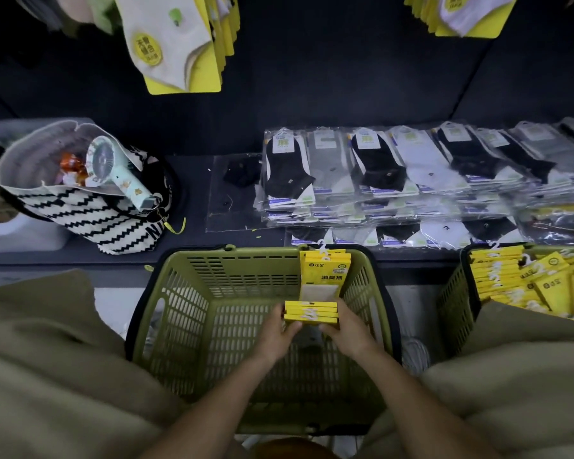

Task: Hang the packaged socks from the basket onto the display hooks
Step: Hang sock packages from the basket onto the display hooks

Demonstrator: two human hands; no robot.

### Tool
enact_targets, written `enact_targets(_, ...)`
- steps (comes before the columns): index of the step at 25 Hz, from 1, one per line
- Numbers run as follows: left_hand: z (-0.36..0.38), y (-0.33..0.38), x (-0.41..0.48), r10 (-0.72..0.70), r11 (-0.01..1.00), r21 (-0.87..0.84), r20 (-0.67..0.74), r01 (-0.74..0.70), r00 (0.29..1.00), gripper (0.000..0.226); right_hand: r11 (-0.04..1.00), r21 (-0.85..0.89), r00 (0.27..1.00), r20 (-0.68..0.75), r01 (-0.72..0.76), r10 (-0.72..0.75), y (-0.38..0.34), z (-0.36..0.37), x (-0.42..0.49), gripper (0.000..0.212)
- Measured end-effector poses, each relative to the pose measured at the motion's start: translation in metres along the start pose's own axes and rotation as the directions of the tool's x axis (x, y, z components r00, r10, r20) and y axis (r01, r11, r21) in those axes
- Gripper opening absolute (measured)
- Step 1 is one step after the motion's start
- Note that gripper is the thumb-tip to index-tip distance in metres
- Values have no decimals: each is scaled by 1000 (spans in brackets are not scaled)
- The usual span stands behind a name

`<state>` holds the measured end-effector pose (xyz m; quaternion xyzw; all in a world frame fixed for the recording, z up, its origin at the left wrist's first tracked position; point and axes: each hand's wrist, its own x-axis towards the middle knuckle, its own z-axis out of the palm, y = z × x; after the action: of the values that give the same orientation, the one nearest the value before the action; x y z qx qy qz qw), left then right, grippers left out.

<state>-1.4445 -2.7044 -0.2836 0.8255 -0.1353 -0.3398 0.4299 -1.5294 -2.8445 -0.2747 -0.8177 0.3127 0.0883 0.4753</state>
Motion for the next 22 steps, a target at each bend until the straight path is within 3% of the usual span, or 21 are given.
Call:
enact_targets(5, -17, 7, 7, 25, 1000, -4, 17, -25, 1000, 43, 998, -60, 997, -65, 27, -31, -21, 1, 8, 40)
enact_targets(9, -46, 32, 6, 126, 991, -27, -47, -128, 991, 38, 988, 70, 987, -95, 136, -129, -56, -12, 11, 42)
enact_targets(12, -81, 64, 6, 255, 964, -45, -121, -262, 959, 33, 936, 298, 951, -294, 189, -99, -96, -23, 7, 39)
enact_targets(15, -118, 101, 0, 322, 910, -220, -160, -352, 933, 19, 863, 435, 932, -348, 257, -102, -142, -41, 5, 31)
enact_targets(22, -184, 189, -20, 458, 749, -446, -185, -490, 869, 38, 761, 407, 851, -381, 505, -361, -246, -112, -7, 13)
